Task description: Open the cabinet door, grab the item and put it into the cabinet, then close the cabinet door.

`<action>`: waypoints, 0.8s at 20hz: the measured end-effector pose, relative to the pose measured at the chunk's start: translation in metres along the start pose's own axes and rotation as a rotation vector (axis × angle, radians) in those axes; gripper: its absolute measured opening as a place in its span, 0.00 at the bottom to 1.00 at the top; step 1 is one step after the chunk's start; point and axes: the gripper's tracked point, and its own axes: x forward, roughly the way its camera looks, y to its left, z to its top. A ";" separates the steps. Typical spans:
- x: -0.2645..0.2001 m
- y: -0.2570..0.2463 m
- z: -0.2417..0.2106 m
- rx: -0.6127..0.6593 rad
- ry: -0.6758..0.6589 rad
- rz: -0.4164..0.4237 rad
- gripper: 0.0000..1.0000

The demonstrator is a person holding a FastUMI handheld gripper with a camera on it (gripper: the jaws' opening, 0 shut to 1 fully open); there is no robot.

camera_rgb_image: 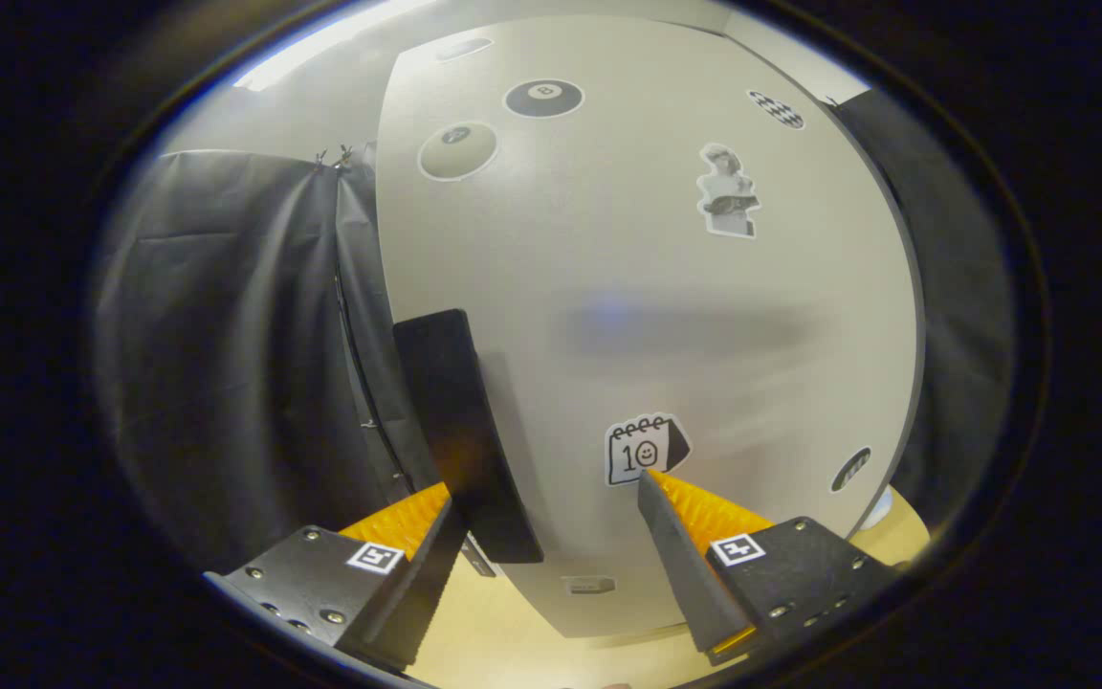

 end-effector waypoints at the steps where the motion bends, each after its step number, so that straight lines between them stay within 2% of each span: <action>1: 0.000 0.000 0.000 -0.001 0.000 0.001 1.00; 16: 0.004 0.003 0.000 -0.011 0.004 0.043 1.00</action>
